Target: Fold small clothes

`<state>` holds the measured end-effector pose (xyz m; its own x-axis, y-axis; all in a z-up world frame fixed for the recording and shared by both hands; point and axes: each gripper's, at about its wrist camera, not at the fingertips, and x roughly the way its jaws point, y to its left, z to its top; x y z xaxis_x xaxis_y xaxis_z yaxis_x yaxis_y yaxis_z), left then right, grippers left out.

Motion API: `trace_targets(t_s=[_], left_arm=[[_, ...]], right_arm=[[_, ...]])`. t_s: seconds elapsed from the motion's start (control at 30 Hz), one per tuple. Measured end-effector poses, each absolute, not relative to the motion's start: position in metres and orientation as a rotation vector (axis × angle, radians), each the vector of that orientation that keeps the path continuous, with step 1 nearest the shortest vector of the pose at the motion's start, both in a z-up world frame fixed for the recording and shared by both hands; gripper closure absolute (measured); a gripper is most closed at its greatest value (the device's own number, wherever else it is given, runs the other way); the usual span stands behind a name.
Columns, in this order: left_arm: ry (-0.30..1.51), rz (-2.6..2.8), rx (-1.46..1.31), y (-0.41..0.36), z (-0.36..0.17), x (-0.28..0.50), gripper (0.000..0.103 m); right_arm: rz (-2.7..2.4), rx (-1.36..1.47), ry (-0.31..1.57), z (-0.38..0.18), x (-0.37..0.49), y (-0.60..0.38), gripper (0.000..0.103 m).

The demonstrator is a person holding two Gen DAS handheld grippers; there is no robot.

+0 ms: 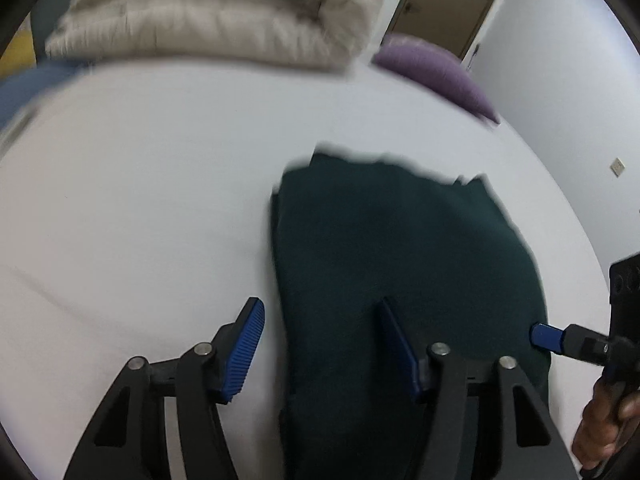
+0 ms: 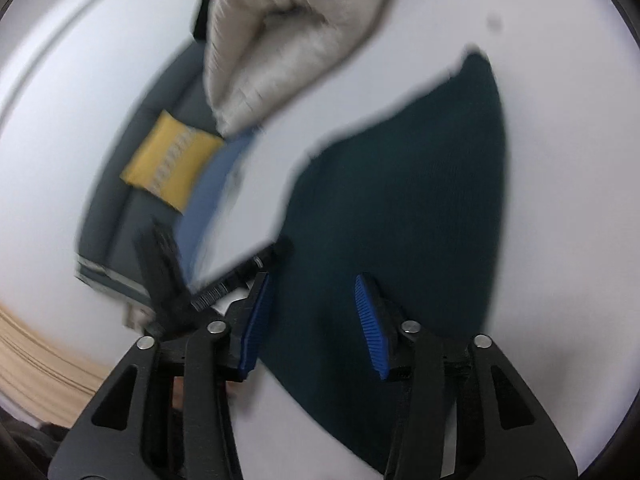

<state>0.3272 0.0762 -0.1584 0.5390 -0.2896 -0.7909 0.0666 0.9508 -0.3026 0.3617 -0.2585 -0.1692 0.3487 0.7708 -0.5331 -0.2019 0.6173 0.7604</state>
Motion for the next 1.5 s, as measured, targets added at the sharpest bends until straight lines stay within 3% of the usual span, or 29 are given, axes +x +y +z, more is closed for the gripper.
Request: trace_targets(t_s=[0.13,0.27,0.63,0.93,1.03,1.1,1.17,1.3,1.5], left_arm=[[0.962,-0.218,-0.337,0.096,-0.15,0.319,0.039],[0.935,-0.276,-0.44,0.12,-0.137,0.306,0.037],[1.123,-0.473,-0.823,0.157,-0.186,0.319,0.036],[1.198,-0.577,-0.884,0.129,-0.196,0.35,0.036],[1.212,-0.569,-0.85,0.117,-0.195,0.355,0.042],[1.231,-0.543,-0.807,0.111,-0.197,0.351,0.063],[1.245,-0.538,-0.824,0.111,-0.203,0.351,0.07],[1.241,-0.527,-0.811,0.108,-0.199,0.345,0.075],[1.198,-0.52,-0.734,0.098,-0.171,0.316,0.078]], right_arm=[[0.653,0.736,0.999,-0.167,0.359,-0.278,0.061],[0.564,0.721,0.929,-0.149,0.344,-0.31,0.032],[0.519,0.933,1.113,-0.216,0.364,-0.336,0.032],[0.619,0.969,1.14,-0.231,0.382,-0.309,0.032],[0.613,0.933,1.159,-0.233,0.387,-0.298,0.032],[0.605,0.912,1.17,-0.235,0.39,-0.29,0.037],[0.581,0.871,1.19,-0.235,0.394,-0.281,0.047],[0.571,0.847,1.192,-0.235,0.392,-0.274,0.06],[0.547,0.743,1.147,-0.203,0.37,-0.27,0.067]])
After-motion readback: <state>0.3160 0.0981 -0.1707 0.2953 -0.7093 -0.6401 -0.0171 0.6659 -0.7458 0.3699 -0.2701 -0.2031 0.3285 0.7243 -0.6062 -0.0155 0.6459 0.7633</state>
